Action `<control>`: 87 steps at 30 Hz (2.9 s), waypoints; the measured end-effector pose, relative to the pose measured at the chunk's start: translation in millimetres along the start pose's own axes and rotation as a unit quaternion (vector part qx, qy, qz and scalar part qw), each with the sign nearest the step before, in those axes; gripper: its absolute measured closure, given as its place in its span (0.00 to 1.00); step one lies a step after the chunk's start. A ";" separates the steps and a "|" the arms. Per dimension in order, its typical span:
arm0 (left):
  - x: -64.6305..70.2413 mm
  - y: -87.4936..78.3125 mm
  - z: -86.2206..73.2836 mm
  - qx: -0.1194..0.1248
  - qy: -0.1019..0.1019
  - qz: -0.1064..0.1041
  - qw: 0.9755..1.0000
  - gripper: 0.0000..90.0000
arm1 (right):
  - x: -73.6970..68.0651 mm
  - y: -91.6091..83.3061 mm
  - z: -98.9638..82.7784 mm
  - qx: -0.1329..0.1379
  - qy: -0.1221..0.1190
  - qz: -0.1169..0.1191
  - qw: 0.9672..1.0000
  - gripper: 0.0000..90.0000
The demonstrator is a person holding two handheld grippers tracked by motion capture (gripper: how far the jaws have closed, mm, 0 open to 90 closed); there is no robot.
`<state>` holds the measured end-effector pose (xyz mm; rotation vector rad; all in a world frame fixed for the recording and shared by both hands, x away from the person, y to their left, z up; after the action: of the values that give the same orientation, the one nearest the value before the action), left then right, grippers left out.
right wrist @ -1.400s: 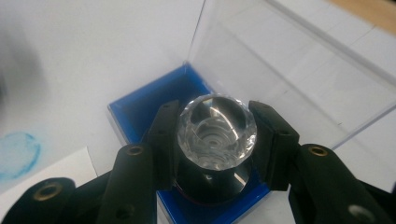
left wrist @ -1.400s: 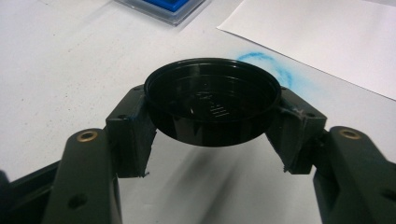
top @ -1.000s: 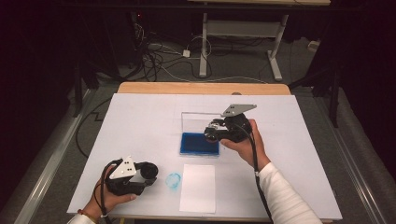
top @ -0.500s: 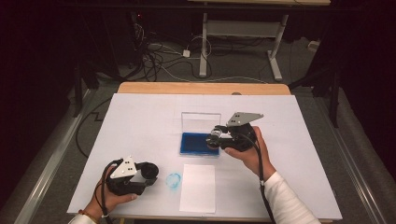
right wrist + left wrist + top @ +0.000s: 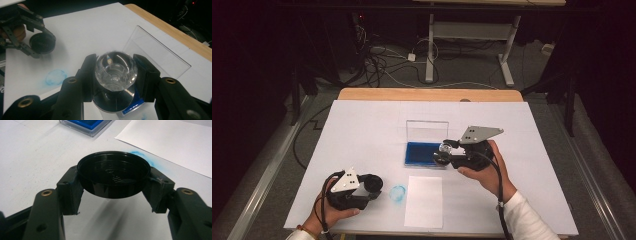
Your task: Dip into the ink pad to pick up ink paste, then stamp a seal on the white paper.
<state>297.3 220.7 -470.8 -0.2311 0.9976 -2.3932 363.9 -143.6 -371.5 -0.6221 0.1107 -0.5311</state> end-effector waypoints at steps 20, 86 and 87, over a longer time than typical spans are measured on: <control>-3.2 -0.3 -0.6 0.003 -0.002 0.000 1.000 0.41 | -13.9 -15.6 -0.3 0.003 -0.008 0.011 1.000 0.63; 2.0 -2.1 0.5 -0.002 0.012 0.006 1.000 0.41 | -81.1 24.1 -12.6 -0.052 -0.064 0.094 0.992 0.63; 1.9 -2.2 0.5 -0.003 0.012 0.006 1.000 0.41 | -81.9 25.9 -14.4 -0.056 -0.065 0.096 0.992 0.63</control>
<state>294.9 220.6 -469.0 -0.1992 1.0133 -2.3886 301.1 -92.1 -403.0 -0.7443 0.0774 -0.2982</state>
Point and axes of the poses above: each handheld gripper's, and its own axes: y roughly forward along the jaws, z roughly out of its top, x roughly to its right, the point moved 1 cm from there along y, roughly forward along the jaws, and after that the axes turned 4 degrees about -x, right-handed, at the moved point
